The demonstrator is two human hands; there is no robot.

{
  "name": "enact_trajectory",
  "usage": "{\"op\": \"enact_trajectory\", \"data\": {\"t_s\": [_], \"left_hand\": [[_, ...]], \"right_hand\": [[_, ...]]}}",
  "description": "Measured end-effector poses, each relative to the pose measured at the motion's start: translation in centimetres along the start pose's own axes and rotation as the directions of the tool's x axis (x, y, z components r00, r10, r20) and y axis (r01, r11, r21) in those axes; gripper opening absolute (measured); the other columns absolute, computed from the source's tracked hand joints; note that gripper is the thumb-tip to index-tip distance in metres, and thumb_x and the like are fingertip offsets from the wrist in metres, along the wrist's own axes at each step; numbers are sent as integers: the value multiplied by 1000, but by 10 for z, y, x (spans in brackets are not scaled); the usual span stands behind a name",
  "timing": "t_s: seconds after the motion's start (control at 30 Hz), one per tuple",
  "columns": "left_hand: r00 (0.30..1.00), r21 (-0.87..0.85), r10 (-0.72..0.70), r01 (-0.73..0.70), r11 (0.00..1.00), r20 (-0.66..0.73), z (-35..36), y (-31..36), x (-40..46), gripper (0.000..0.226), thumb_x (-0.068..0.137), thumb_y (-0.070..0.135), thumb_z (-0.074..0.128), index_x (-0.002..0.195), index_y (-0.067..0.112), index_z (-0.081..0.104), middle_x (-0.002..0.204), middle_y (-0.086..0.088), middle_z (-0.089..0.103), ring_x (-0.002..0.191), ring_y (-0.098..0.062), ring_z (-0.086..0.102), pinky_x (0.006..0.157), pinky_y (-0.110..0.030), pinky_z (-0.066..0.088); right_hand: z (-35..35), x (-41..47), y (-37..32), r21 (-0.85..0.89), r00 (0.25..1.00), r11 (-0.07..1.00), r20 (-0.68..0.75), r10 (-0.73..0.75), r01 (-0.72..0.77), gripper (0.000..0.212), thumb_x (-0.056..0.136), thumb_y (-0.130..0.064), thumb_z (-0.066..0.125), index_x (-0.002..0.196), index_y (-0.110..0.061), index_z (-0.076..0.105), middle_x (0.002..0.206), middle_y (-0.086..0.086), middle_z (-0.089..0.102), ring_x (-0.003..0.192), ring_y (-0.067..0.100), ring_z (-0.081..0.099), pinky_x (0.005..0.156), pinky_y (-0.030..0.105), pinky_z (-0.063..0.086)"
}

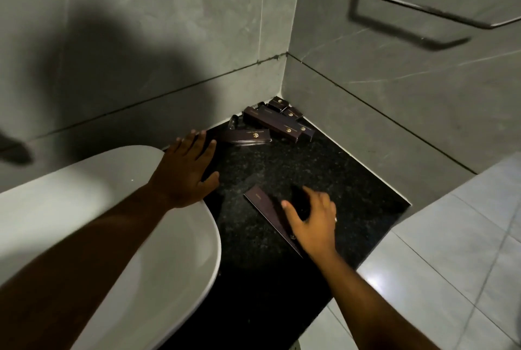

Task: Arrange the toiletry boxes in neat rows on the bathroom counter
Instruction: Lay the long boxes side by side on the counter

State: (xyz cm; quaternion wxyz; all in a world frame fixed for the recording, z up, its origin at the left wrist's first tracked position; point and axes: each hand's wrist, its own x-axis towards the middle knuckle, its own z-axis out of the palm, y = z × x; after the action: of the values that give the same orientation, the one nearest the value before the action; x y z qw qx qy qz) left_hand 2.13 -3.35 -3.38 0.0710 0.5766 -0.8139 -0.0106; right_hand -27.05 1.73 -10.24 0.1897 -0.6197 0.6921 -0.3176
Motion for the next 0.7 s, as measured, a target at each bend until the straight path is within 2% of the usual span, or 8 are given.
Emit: {"op": "enact_trajectory", "data": {"t_s": [0.13, 0.23, 0.3, 0.47, 0.6, 0.7], "left_hand": [[1000, -14, -12, 12, 1000, -18, 1, 2, -1, 73, 85, 49, 32, 142, 4, 37, 147, -27, 34, 137, -43, 25, 108, -53, 14], [998, -25, -33, 31, 999, -46, 4, -2, 1, 73, 84, 48, 33, 143, 5, 36, 150, -24, 31, 140, -40, 19, 110, -51, 11], [997, -22, -36, 35, 999, -64, 6, -3, 3, 73, 84, 47, 34, 143, 5, 36, 150, -24, 31, 140, -39, 19, 111, -51, 12], [996, -2, -41, 41, 999, -81, 9, -8, 7, 73, 81, 45, 38, 142, 6, 38, 146, -23, 39, 137, -39, 28, 109, -52, 17], [996, 18, -54, 56, 998, -76, 11, -11, 10, 73, 80, 45, 39, 142, 7, 39, 145, -23, 40, 136, -39, 30, 109, -53, 18], [997, 17, -56, 57, 998, -60, 10, -11, 9, 72, 81, 46, 38, 142, 8, 40, 144, -24, 41, 136, -40, 30, 108, -54, 20]], "right_hand": [[20, 80, -42, -90, 979, 981, 134, -157, 170, 63, 83, -55, 56, 135, -20, 47, 131, 6, 54, 117, 29, 46, 99, 43, 41], [44, 131, -63, -203, 916, 920, 299, -268, 335, 64, 84, -50, 56, 139, -22, 40, 139, 6, 50, 119, 34, 43, 101, 47, 40], [60, 158, -70, -289, 879, 869, 387, -278, 402, 66, 84, -45, 57, 141, -22, 36, 145, 5, 44, 121, 35, 40, 101, 50, 40], [86, 200, -66, -445, 842, 778, 506, -189, 442, 70, 85, -37, 55, 146, -19, 27, 157, 4, 26, 130, 40, 30, 105, 56, 34], [90, 207, -60, -477, 813, 697, 514, -273, 535, 59, 88, -40, 50, 140, -16, 38, 145, 8, 40, 121, 39, 36, 98, 50, 40], [79, 186, -44, -440, 811, 714, 494, -315, 545, 54, 88, -43, 49, 133, -14, 46, 132, 12, 48, 114, 36, 40, 92, 45, 42]]}}
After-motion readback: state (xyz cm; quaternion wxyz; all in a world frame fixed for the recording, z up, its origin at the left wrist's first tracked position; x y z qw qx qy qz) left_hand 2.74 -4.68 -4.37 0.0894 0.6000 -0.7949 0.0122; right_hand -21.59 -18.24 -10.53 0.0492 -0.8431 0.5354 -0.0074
